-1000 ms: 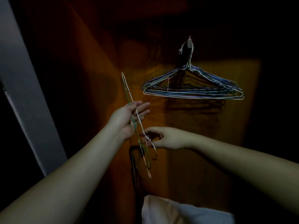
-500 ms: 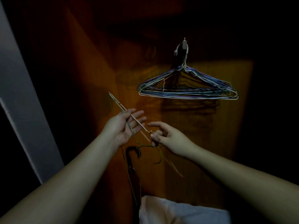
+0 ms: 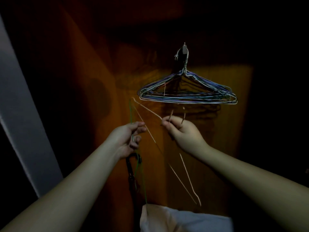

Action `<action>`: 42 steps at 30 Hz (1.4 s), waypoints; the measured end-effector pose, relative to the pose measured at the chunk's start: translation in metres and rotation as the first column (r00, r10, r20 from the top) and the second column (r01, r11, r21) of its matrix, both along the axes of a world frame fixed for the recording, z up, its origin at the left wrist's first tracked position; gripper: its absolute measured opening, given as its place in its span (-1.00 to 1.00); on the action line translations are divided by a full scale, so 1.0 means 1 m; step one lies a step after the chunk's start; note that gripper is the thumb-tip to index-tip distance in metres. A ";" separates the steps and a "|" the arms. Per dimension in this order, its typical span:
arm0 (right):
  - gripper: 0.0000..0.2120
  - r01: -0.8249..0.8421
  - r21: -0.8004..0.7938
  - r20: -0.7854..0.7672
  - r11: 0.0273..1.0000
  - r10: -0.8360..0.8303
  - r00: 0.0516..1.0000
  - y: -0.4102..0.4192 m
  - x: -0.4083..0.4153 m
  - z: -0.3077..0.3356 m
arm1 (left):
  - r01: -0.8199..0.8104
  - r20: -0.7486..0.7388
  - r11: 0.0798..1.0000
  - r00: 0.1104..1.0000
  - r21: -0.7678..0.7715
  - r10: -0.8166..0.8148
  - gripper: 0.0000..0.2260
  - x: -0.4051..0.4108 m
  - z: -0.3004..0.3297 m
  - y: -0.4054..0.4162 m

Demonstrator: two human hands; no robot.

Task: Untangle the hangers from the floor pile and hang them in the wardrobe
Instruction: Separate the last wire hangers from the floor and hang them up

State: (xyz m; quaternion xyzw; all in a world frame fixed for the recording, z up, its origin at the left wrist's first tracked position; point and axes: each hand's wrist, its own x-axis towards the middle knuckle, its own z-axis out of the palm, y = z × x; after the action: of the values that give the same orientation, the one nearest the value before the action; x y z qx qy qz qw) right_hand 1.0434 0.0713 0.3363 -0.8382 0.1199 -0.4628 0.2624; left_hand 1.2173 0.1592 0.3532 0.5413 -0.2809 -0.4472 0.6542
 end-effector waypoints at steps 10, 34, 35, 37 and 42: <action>-0.54 0.146 -0.168 0.015 0.975 -0.146 0.989 -0.015 -0.013 0.012 | -0.027 -0.077 0.995 0.997 -0.100 0.019 -0.75 0.012 0.001 0.004; -0.74 0.645 -0.166 -0.123 0.746 -0.664 0.737 -0.115 -0.051 0.075 | -0.193 -0.250 0.968 0.956 -0.159 0.150 -0.81 0.004 0.046 -0.018; -0.75 0.664 -0.180 -0.121 0.725 -0.687 0.717 -0.119 -0.051 0.082 | -0.202 -0.249 0.965 0.956 -0.169 0.157 -0.82 0.002 0.050 -0.021; -0.75 0.697 -0.187 -0.100 0.693 -0.719 0.688 -0.127 -0.050 0.097 | -0.218 -0.243 0.957 0.955 -0.191 0.169 -0.84 -0.002 0.057 -0.026; -0.73 0.752 -0.131 -0.029 0.646 -0.760 0.649 -0.146 -0.043 0.132 | -0.244 -0.219 0.944 0.956 -0.221 0.195 -0.83 -0.012 0.066 -0.039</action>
State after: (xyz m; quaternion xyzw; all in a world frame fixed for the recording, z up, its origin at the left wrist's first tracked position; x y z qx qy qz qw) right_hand 1.0006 -0.0749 0.4687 -0.7427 0.4441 -0.5012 -0.0050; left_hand 1.2055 0.1203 0.4192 0.4381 -0.2064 -0.3838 0.7862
